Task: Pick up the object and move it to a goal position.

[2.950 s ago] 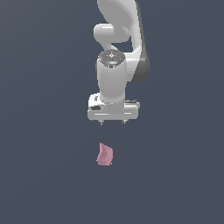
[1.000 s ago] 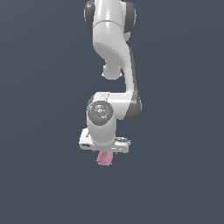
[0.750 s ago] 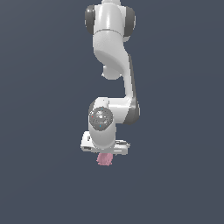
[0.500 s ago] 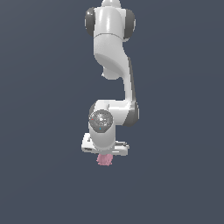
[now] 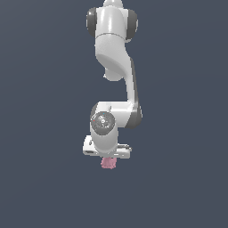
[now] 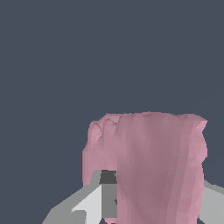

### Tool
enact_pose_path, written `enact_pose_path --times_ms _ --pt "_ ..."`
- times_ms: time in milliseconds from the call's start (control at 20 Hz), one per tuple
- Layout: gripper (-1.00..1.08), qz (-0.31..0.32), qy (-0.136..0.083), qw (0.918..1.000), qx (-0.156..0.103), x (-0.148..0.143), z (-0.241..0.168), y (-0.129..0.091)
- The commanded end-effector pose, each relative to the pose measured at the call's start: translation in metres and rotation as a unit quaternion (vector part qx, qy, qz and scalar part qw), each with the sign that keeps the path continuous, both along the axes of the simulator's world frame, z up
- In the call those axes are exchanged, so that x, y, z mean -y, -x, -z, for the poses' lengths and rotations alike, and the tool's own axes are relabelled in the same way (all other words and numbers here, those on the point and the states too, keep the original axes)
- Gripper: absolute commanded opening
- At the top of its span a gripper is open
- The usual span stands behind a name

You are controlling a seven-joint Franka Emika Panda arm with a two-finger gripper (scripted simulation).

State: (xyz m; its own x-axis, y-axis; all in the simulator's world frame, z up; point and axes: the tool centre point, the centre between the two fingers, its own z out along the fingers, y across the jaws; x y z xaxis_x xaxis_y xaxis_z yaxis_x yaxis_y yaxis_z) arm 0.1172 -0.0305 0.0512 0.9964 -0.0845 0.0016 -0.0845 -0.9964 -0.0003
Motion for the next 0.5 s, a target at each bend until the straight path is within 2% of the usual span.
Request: enact_pose_path --times_ms 0,450 --pt "-1.0 0.0 0.0 1.0 -0.001 0.0002 0.0011 0.0006" --pt "-1.0 0.0 0.0 1.0 0.0 0.0094 -0.0007 0.006"
